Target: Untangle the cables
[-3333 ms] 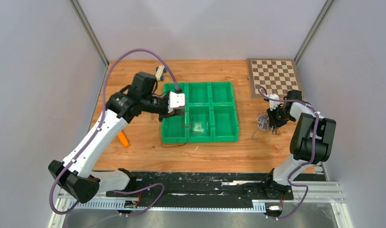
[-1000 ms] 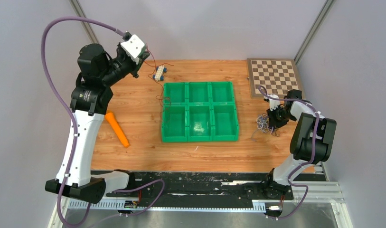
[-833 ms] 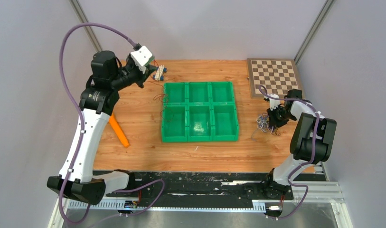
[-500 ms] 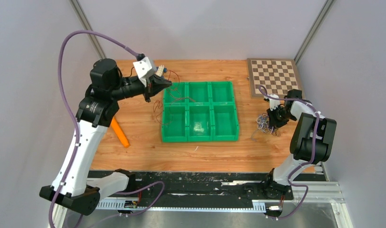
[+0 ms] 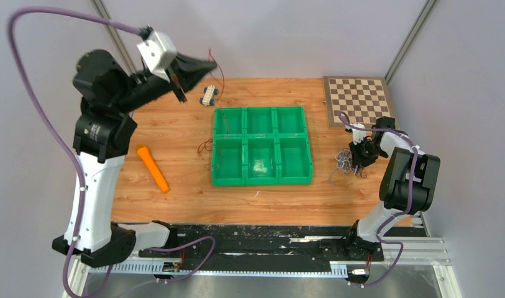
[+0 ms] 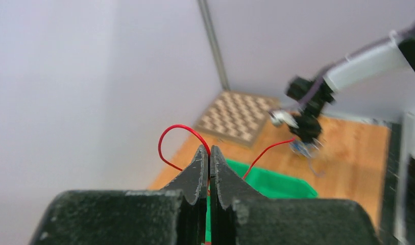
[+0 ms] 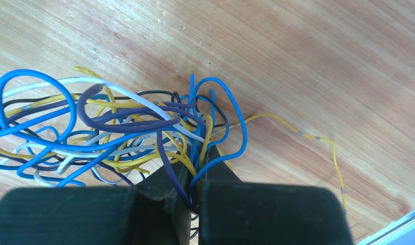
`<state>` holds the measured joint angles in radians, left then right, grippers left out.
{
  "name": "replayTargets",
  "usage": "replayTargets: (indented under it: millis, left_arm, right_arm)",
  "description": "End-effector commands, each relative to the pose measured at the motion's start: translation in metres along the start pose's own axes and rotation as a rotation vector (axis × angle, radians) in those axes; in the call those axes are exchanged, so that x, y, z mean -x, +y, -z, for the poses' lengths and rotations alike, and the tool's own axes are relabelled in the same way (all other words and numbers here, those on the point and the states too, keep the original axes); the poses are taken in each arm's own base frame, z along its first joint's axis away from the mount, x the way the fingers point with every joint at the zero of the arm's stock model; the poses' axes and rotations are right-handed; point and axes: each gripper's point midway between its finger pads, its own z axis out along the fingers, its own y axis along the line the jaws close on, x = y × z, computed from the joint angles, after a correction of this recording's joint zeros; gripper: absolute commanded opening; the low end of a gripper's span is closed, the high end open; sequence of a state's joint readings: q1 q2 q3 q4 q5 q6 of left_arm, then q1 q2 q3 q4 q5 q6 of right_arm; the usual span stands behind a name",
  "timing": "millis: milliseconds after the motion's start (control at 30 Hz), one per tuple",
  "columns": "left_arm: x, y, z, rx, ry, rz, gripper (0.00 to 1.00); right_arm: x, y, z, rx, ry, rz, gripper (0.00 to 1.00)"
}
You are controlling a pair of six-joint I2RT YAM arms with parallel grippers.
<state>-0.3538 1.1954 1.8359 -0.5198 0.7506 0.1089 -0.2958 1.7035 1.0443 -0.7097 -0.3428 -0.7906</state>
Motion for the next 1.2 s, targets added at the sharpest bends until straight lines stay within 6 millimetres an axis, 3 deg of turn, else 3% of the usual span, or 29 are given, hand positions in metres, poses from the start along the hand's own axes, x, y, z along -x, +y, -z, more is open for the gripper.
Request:
replayTargets:
  millis: [0, 133, 200, 600, 800, 967, 1167]
  left_arm:
    - [0.101, 0.045, 0.018, 0.252, -0.173, -0.221, 0.0]
    - [0.165, 0.069, 0.038, 0.422, -0.315, -0.396, 0.0]
    - [0.186, 0.076, 0.047, 0.484, -0.377, -0.45, 0.0]
    - [0.265, 0.065, 0.062, 0.483, -0.721, -0.523, 0.0]
    - [0.283, 0.052, 0.056, 0.435, -0.84, -0.569, 0.0]
    - [0.302, 0.041, 0.063, 0.457, -0.929, -0.65, 0.0]
    - [0.296, 0.06, 0.056, 0.564, -0.911, -0.723, 0.0]
  right_arm:
    - [0.009, -0.001, 0.01, -0.015, -0.037, 0.019, 0.02]
    - [0.011, -0.003, 0.01, -0.017, -0.037, 0.023, 0.02]
    - [0.011, -0.004, 0.01, -0.017, -0.036, 0.022, 0.02]
    - [0.014, -0.008, 0.004, -0.006, -0.028, 0.014, 0.02]
    - [0.017, -0.009, 0.004, -0.002, -0.031, 0.01, 0.02]
    - [0.017, -0.009, 0.004, -0.004, -0.031, 0.01, 0.02]
    - [0.018, -0.01, 0.002, -0.001, -0.03, 0.006, 0.02]
